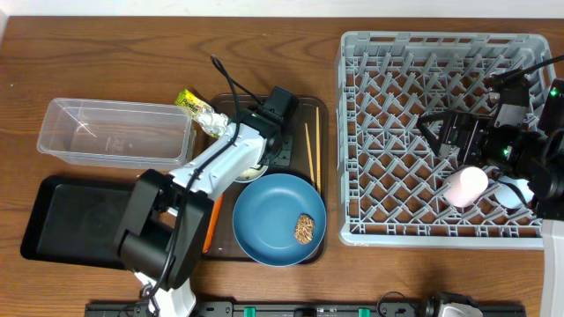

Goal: Sort waste into correct bins and load items into the dishwasher rack
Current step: 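Lift the rice bowl and carry it left over the black tray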

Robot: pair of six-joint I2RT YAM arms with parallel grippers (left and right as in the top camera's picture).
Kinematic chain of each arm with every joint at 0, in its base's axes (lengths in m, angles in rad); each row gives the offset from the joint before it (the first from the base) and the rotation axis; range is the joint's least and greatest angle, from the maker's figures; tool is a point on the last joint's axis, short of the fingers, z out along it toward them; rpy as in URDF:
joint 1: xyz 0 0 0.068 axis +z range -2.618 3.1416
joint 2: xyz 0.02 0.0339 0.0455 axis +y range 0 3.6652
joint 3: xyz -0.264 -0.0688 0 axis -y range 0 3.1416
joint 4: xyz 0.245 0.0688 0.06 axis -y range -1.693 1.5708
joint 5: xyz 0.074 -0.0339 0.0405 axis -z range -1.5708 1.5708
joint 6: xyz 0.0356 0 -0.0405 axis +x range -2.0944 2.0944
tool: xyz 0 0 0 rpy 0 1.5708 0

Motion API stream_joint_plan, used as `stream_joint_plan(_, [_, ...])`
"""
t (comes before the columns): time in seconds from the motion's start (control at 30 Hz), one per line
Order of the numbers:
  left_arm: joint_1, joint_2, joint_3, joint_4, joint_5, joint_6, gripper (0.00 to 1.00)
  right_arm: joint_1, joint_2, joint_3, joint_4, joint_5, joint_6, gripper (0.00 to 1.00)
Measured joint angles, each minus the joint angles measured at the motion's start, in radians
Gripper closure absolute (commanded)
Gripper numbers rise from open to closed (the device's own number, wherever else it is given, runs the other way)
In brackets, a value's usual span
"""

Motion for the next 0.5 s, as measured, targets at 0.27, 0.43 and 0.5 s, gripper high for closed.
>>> stream_joint_plan(0.27, [0.000,0.050,0.000,0.010,-0.021,-0.004,0.90,0.000,0.000,0.000,0.000,0.000,0.000,0.05])
stream_joint_plan(0.43, [0.000,0.063,0.000,0.005,-0.038,-0.003,0.94,0.000,0.000,0.000,0.000,0.000,0.000,0.05])
stream_joint_plan(0.5, [0.000,0.063,0.000,0.000,-0.042,-0.003,0.94,0.000,0.000,0.000,0.000,0.000,0.000,0.05])
